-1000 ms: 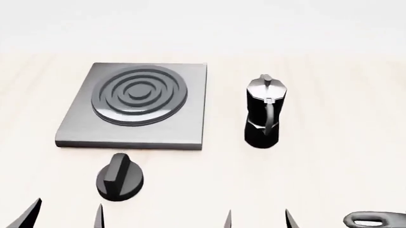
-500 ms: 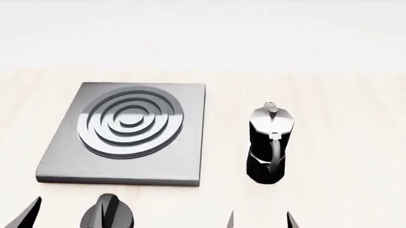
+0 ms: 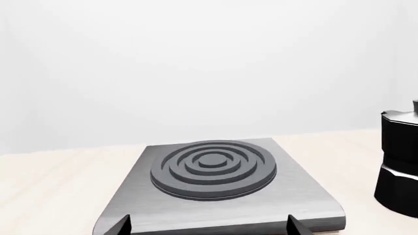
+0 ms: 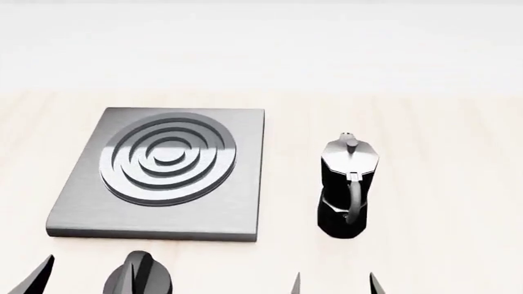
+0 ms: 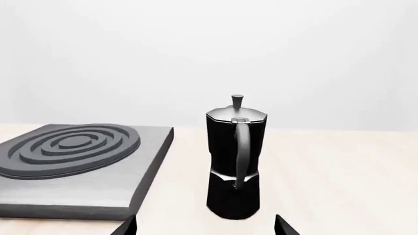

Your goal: Put the moka pot on the stove.

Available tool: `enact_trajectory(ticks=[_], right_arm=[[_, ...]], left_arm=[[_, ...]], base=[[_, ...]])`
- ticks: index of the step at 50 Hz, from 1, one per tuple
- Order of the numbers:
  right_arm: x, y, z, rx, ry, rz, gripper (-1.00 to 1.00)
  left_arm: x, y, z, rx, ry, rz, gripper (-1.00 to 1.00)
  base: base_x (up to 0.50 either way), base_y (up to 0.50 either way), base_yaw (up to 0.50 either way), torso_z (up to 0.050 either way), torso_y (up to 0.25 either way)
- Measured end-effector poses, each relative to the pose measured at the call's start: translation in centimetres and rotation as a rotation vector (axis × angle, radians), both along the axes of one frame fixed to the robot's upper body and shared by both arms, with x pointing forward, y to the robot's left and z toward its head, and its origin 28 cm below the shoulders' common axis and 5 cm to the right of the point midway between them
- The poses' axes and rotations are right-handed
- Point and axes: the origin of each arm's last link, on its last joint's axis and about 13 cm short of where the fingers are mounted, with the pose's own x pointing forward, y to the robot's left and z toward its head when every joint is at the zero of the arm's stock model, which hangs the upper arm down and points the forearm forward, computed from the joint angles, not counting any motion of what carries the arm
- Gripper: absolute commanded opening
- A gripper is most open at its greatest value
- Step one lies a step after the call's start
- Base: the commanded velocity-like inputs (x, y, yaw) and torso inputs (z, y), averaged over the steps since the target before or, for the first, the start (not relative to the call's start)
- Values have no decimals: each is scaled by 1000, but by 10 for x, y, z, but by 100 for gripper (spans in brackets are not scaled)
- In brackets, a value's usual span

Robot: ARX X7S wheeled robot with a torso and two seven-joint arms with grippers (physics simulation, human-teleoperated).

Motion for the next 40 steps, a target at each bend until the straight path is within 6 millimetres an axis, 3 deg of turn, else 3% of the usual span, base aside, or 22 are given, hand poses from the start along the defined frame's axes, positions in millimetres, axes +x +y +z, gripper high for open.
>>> enact_trajectory(ticks=[40], right_arm=[[-2,9,11,-11,-47,53,100]], left_arm=[[0,1,2,-3,-7,-1,100]], base=[[0,30,0,0,0]])
